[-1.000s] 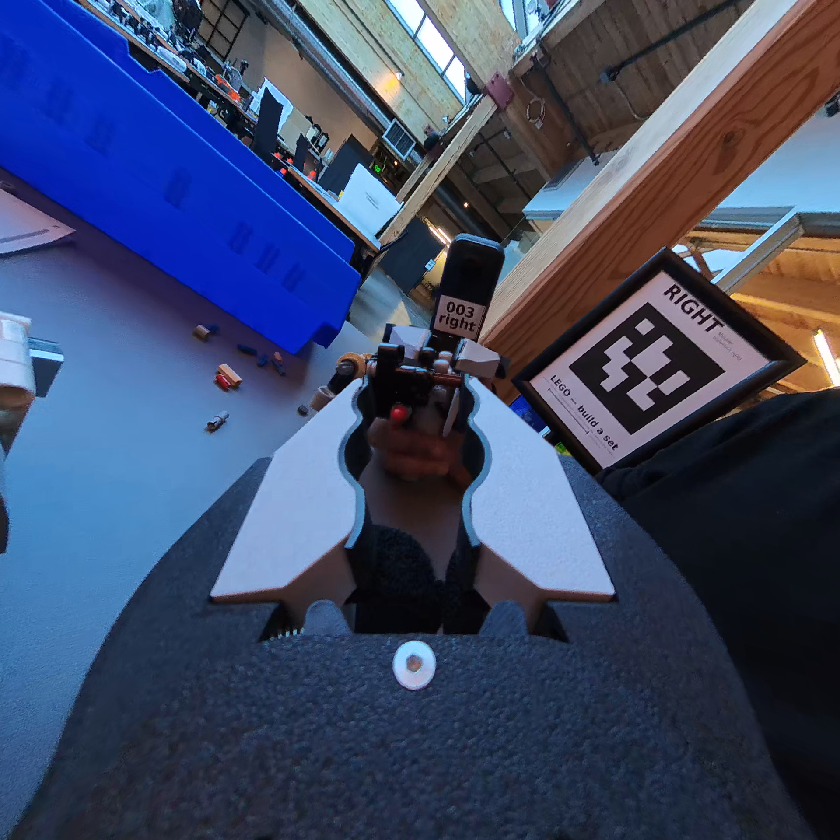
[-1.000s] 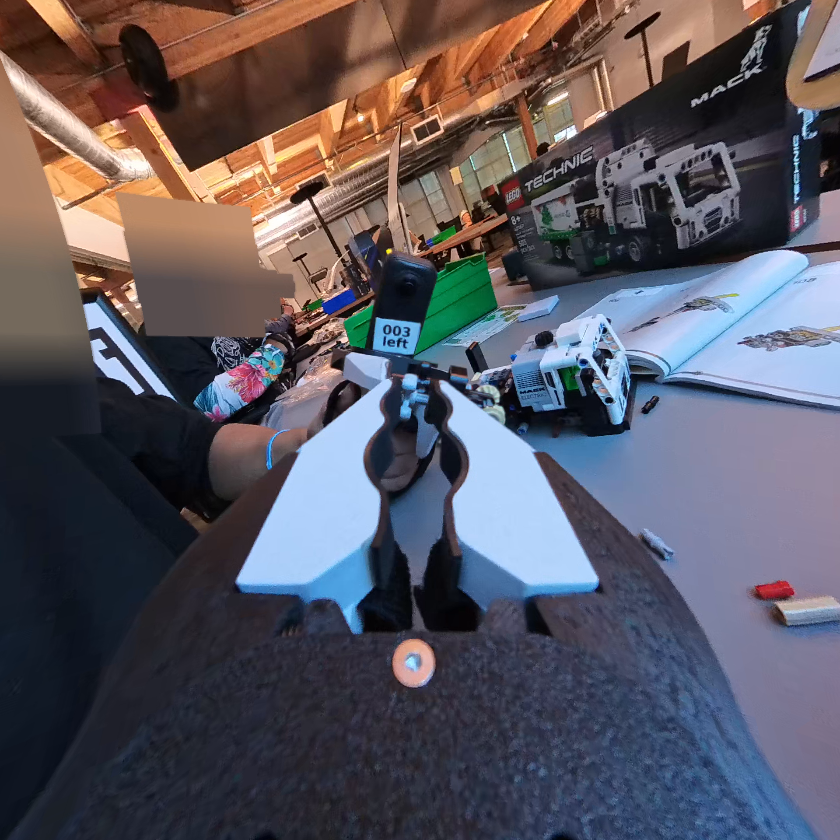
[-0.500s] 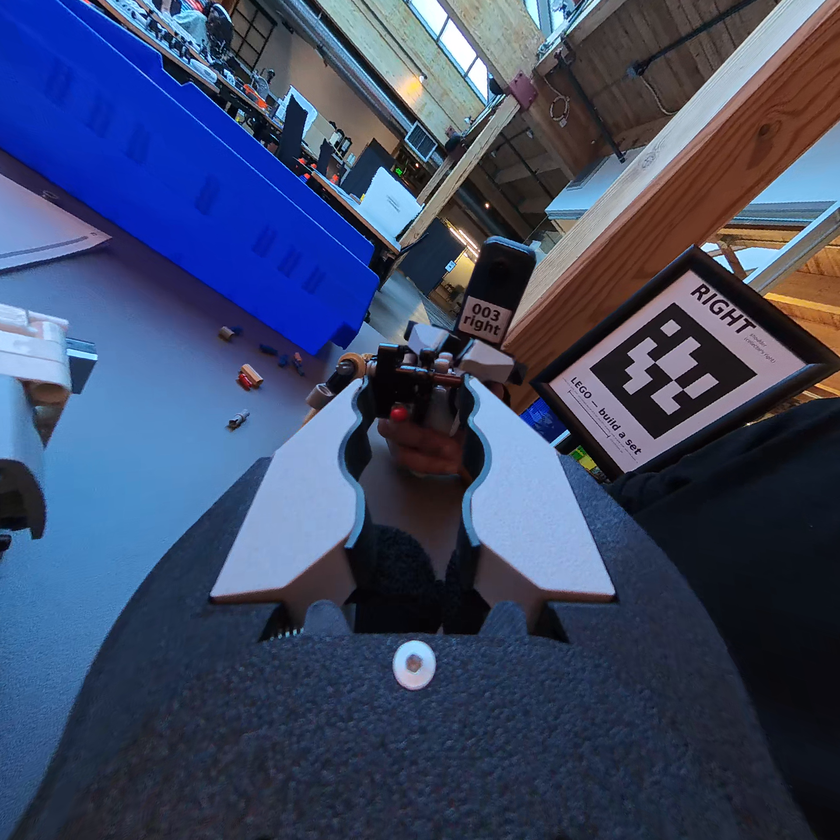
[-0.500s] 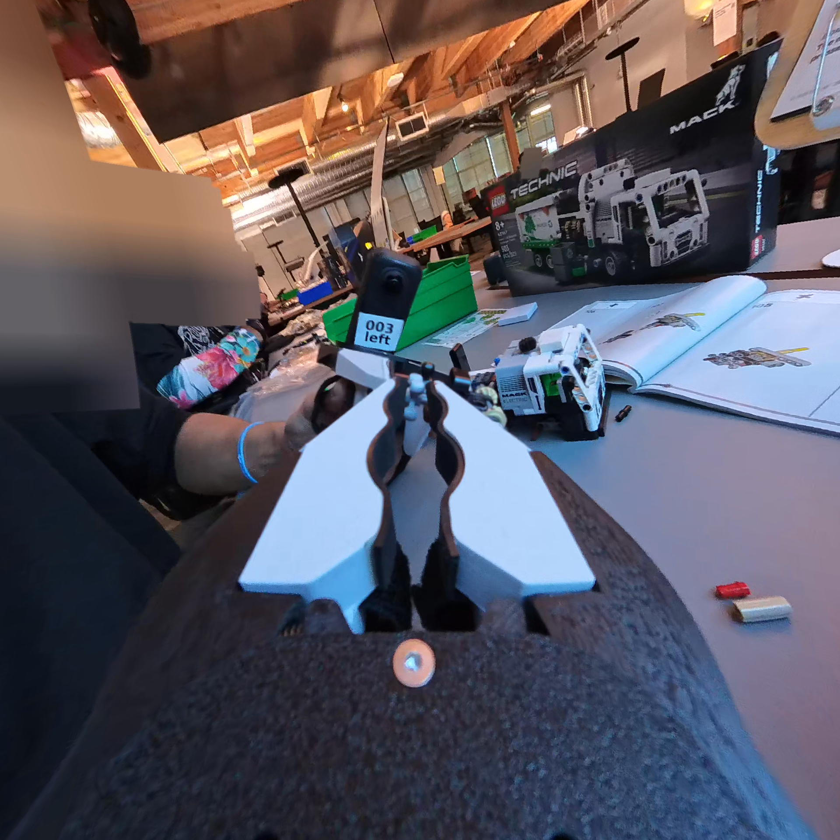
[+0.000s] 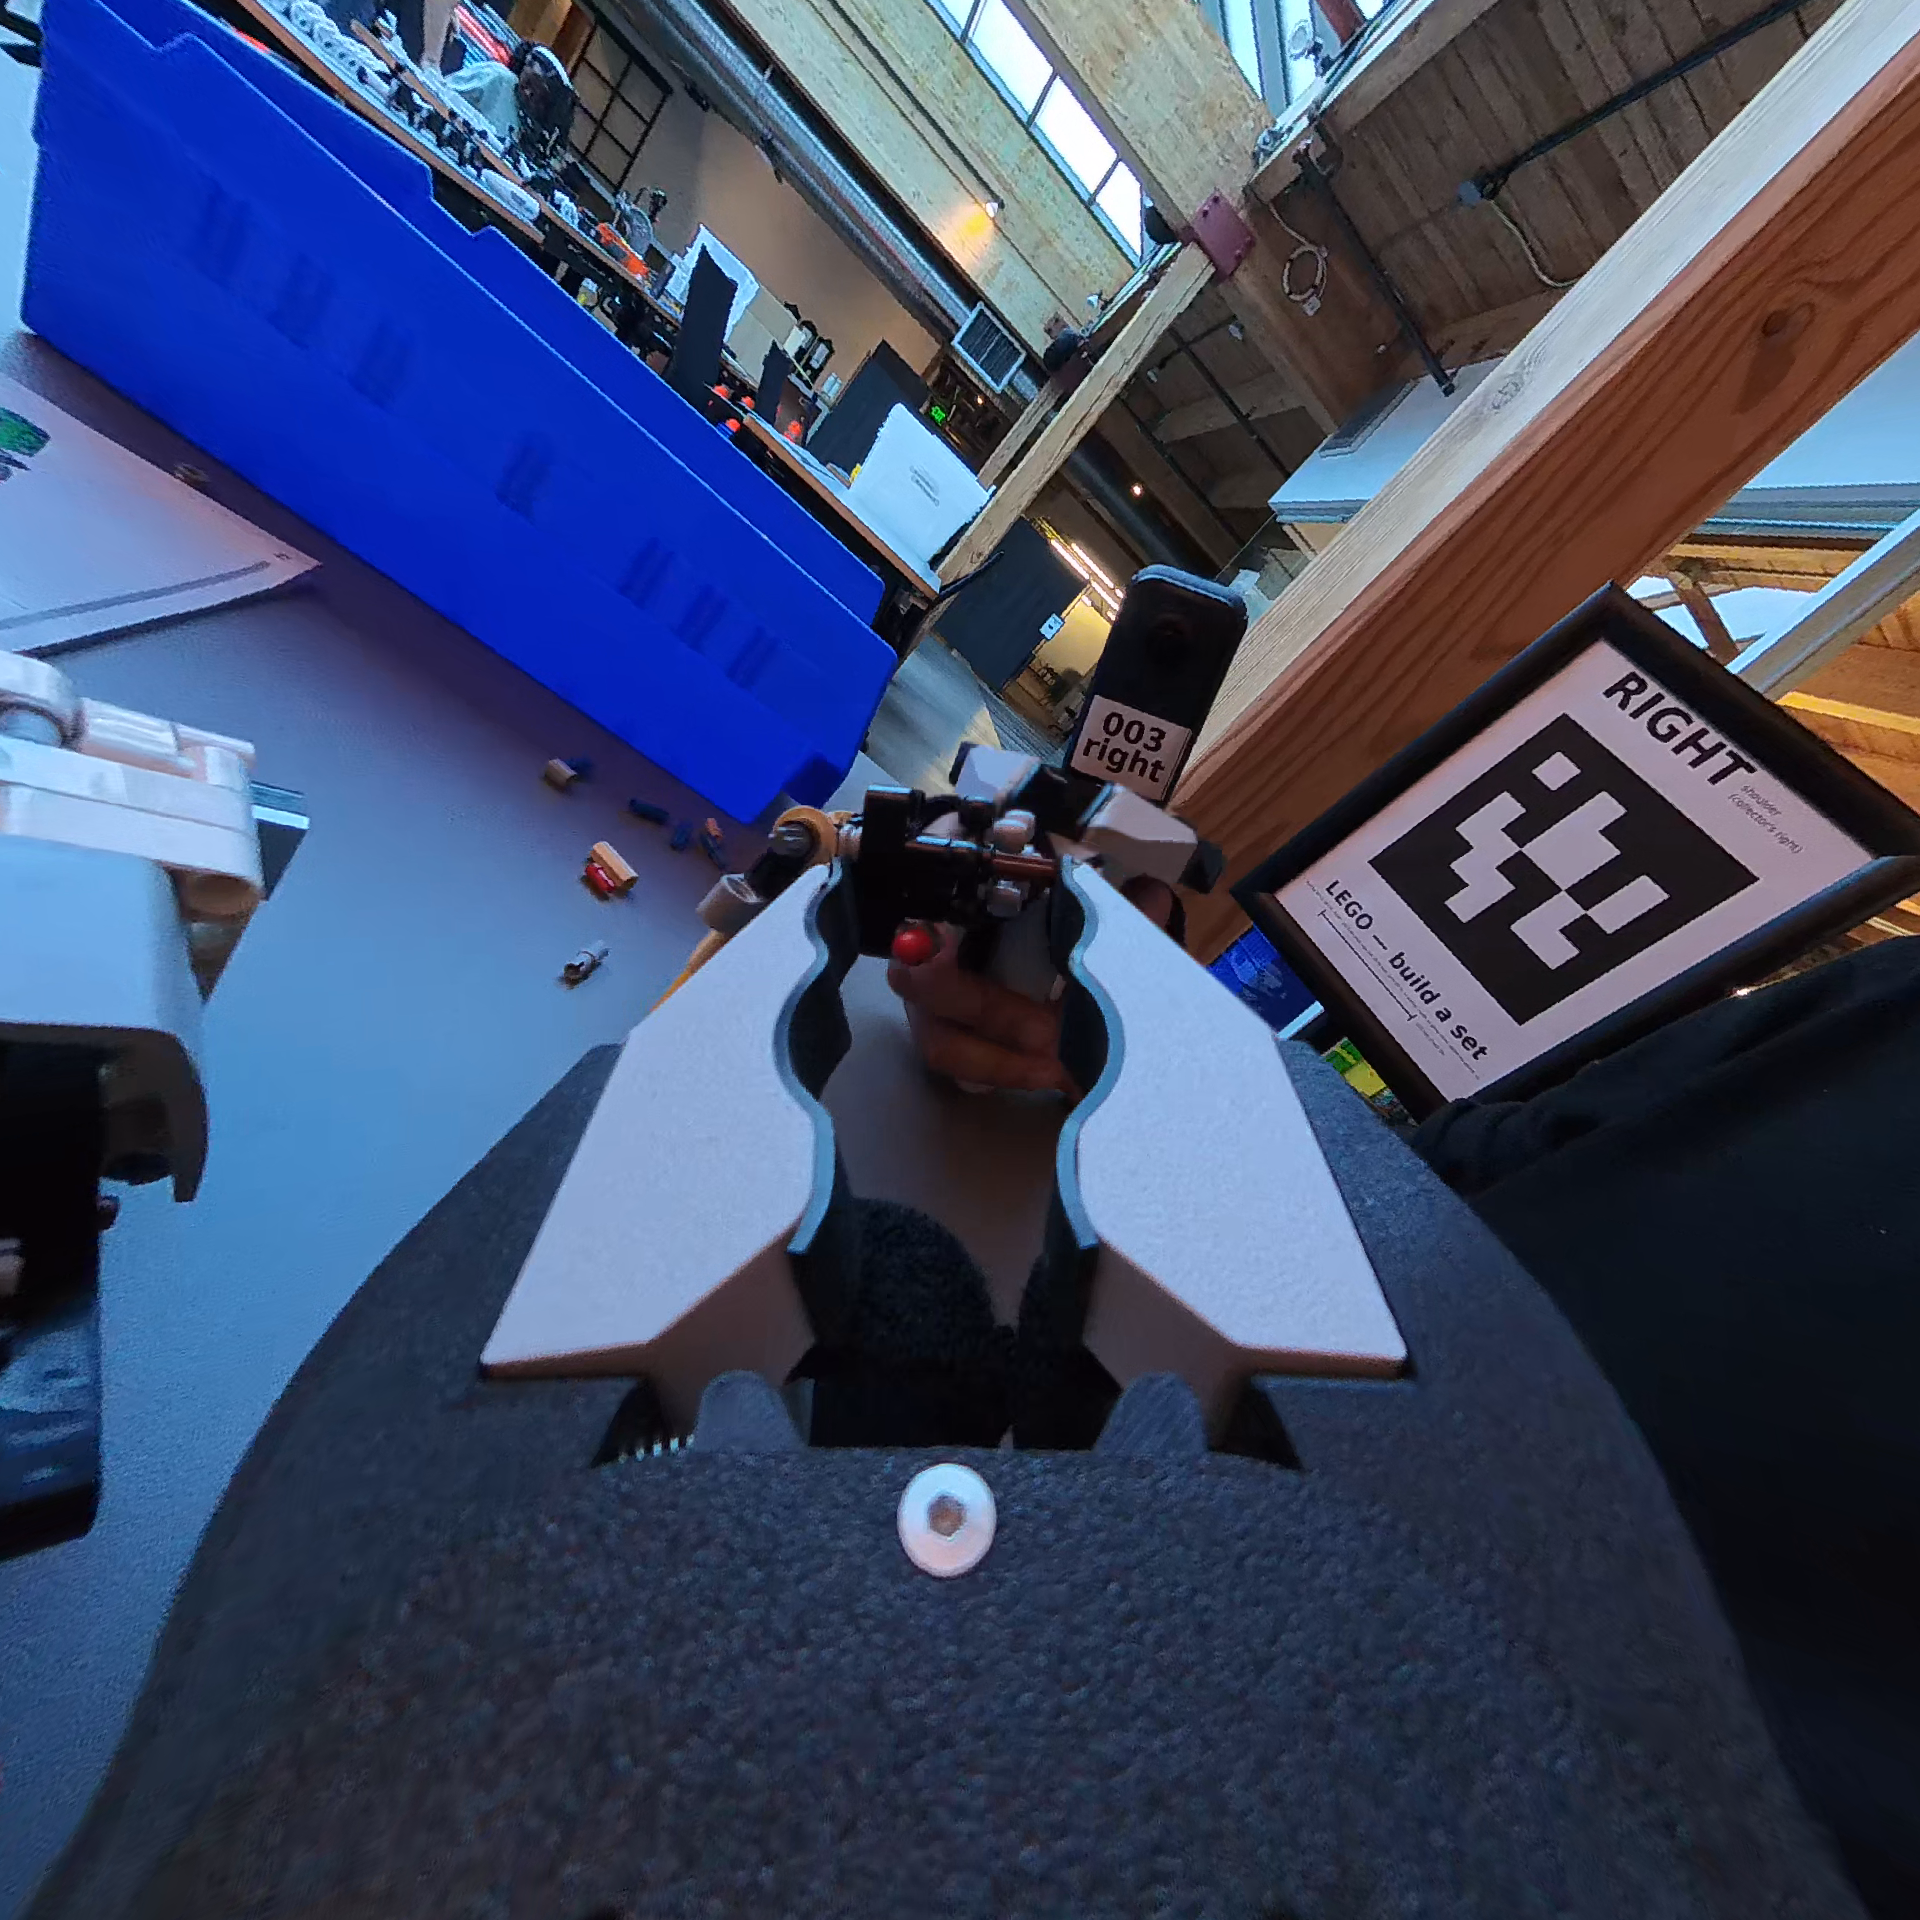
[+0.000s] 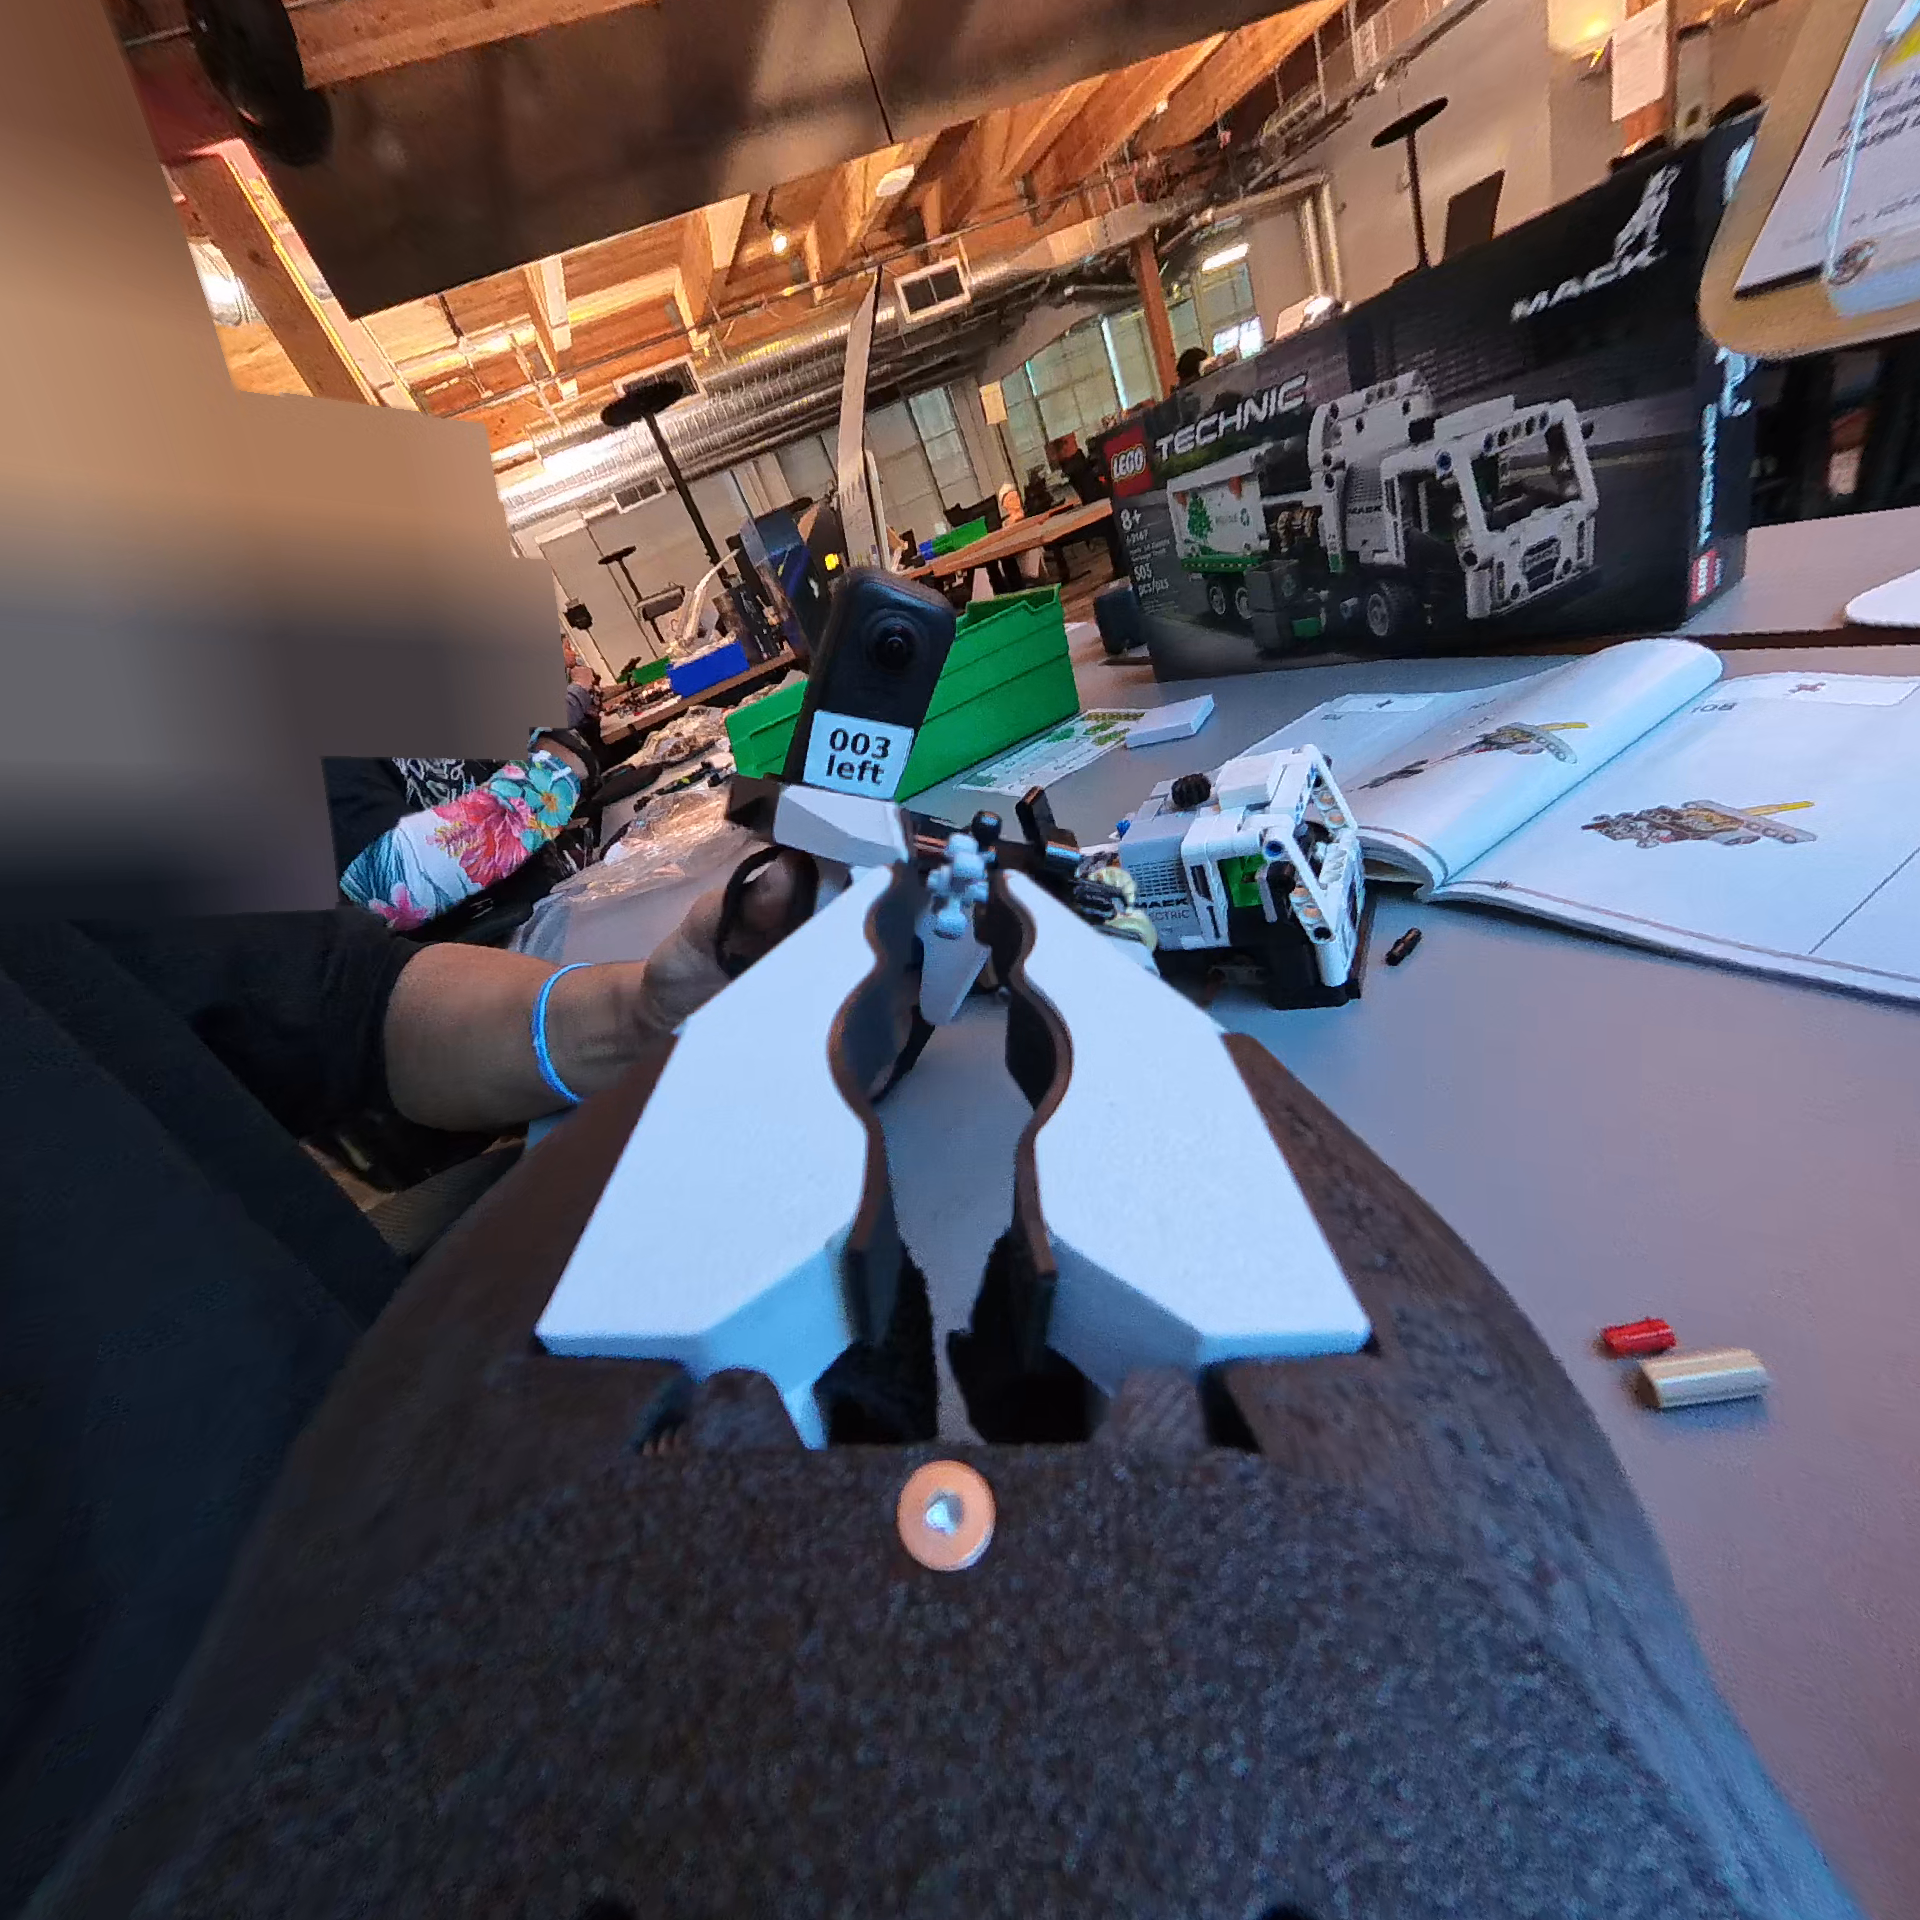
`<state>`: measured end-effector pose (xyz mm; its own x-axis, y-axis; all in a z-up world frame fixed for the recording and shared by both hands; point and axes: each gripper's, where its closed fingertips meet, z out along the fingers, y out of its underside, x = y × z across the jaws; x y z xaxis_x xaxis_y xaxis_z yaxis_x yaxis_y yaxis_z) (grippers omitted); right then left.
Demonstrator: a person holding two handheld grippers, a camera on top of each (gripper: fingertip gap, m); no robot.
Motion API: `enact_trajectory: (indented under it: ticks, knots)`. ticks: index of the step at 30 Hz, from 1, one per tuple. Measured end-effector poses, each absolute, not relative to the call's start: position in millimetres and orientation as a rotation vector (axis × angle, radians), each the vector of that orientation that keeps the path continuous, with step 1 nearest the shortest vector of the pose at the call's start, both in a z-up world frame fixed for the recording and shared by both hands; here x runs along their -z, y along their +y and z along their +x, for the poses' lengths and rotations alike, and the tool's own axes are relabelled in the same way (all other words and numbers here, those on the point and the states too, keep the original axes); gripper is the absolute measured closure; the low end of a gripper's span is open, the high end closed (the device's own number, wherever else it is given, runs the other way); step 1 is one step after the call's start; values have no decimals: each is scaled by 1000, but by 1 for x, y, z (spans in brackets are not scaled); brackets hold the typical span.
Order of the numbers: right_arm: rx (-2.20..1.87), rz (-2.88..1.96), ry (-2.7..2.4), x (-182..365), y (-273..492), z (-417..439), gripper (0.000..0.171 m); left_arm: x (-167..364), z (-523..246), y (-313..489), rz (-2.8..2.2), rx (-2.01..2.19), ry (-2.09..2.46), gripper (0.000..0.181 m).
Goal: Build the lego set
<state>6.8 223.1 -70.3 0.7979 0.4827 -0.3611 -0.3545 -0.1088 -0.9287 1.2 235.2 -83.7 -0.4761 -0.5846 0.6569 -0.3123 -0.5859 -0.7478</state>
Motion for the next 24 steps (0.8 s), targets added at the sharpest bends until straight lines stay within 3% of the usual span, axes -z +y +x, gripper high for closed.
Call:
enact_trajectory:
  ticks: [6,22,24]
  knots:
    - [-746,-1572,-84,77,228,9,132,82,-1,227,-1428,2126,1411,147]
    - [-796,-1445,19,63,232,9,136,68,-2,227,-1406,2277,1250,147]
    - [-825,-1424,47,60,234,8,143,68,-1,228,-1416,2287,1229,147]
